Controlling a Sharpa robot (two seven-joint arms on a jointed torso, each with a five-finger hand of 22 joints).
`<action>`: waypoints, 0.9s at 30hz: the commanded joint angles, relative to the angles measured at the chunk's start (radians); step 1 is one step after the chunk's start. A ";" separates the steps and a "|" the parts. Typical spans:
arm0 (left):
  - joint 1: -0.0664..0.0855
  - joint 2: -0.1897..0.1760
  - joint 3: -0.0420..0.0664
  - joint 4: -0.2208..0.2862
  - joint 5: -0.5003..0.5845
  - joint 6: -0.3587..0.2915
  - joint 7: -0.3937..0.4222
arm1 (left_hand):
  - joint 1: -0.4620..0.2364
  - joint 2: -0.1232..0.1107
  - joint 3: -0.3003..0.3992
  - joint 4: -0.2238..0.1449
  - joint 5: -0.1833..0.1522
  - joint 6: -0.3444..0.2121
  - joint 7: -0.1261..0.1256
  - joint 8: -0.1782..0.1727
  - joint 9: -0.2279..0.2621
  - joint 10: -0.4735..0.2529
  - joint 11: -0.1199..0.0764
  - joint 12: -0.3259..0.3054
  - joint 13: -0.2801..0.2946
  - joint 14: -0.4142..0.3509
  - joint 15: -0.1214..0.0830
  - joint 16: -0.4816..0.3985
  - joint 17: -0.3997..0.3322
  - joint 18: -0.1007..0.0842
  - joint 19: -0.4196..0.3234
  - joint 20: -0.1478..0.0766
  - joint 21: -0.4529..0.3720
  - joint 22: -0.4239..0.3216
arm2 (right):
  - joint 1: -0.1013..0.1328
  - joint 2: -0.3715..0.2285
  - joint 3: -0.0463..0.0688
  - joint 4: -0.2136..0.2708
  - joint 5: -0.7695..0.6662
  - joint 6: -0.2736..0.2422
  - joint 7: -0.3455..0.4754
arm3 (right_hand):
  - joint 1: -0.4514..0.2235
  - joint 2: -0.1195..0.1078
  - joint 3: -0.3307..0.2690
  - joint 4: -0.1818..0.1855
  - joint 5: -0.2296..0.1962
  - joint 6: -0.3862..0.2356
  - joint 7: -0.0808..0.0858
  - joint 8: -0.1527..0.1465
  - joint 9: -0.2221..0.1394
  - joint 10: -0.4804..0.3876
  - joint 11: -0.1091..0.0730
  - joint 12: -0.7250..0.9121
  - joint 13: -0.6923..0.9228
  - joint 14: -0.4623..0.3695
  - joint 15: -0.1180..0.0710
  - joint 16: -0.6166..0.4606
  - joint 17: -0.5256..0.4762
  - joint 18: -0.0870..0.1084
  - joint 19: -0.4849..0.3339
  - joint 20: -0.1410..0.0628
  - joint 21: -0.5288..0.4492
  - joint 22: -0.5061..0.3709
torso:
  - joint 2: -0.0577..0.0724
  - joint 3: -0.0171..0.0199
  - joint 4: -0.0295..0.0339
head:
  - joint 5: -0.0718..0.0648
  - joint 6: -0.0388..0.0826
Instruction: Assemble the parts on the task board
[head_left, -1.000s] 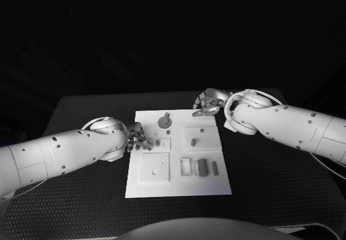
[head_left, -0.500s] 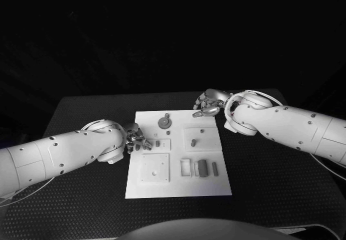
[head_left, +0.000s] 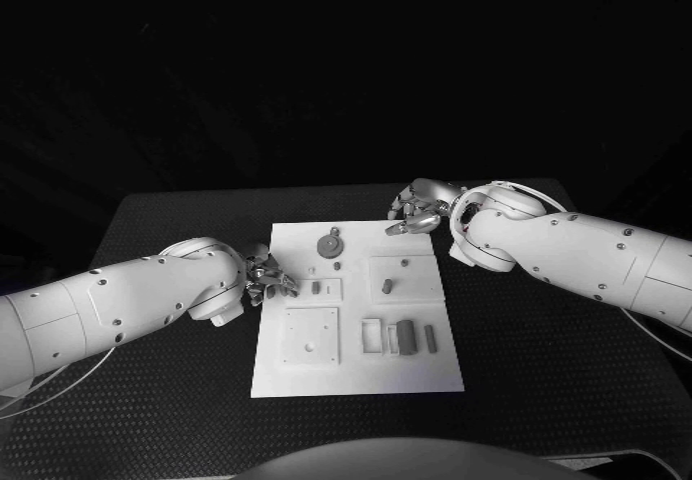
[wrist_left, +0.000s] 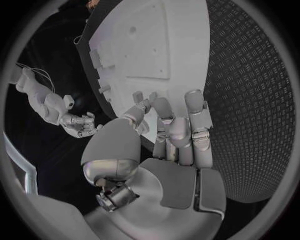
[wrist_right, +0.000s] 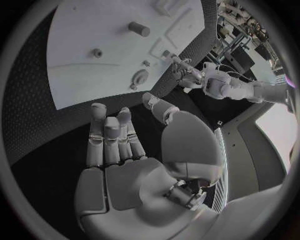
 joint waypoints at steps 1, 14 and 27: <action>0.000 0.001 0.005 -0.003 -0.006 -0.009 -0.005 | 0.050 0.036 0.138 -0.136 0.008 0.006 -0.001 -0.007 0.000 0.007 -0.001 -0.005 0.000 -0.001 -0.008 0.006 0.001 -0.011 0.006 -0.004 0.005 0.020 | 0.000 0.000 0.000 0.001 -0.002 0.011 0.006 | -0.004 0.009 0.002 0.006 -0.003 -0.003 0.007 0.005 -0.002 -0.005 -0.003 0.006 -0.001 -0.003 0.001 0.003 -0.002 0.012 0.003 -0.007 -0.003 0.016 | 0.000 -0.0002 0.0002 | 0.001 0.000; 0.001 0.025 0.010 -0.026 -0.083 -0.013 0.002 | 0.051 0.035 0.137 -0.137 0.010 0.008 -0.001 -0.009 0.001 0.008 -0.001 -0.005 0.000 -0.001 -0.009 0.007 0.001 -0.011 0.007 -0.004 0.005 0.020 | 0.000 0.001 0.000 0.001 -0.002 0.011 0.006 | -0.004 0.009 0.002 0.006 -0.003 -0.003 0.007 0.005 -0.002 -0.005 -0.003 0.006 -0.001 -0.003 0.001 0.003 -0.002 0.012 0.003 -0.007 -0.003 0.016 | 0.000 0.0004 0.0001 | 0.001 0.002; 0.000 0.035 0.009 -0.014 -0.117 0.022 0.007 | 0.051 0.035 0.137 -0.136 0.010 0.008 -0.001 -0.011 0.002 0.008 -0.001 -0.006 -0.001 -0.001 -0.009 0.007 0.001 -0.011 0.007 -0.004 0.005 0.020 | 0.000 0.001 0.000 0.001 -0.002 0.011 0.005 | -0.005 0.010 0.001 0.007 -0.003 -0.003 0.007 0.006 -0.002 -0.005 -0.003 0.006 -0.002 -0.003 0.001 0.003 -0.002 0.012 0.003 -0.007 -0.003 0.016 | 0.000 -0.0001 0.0003 | -0.001 -0.001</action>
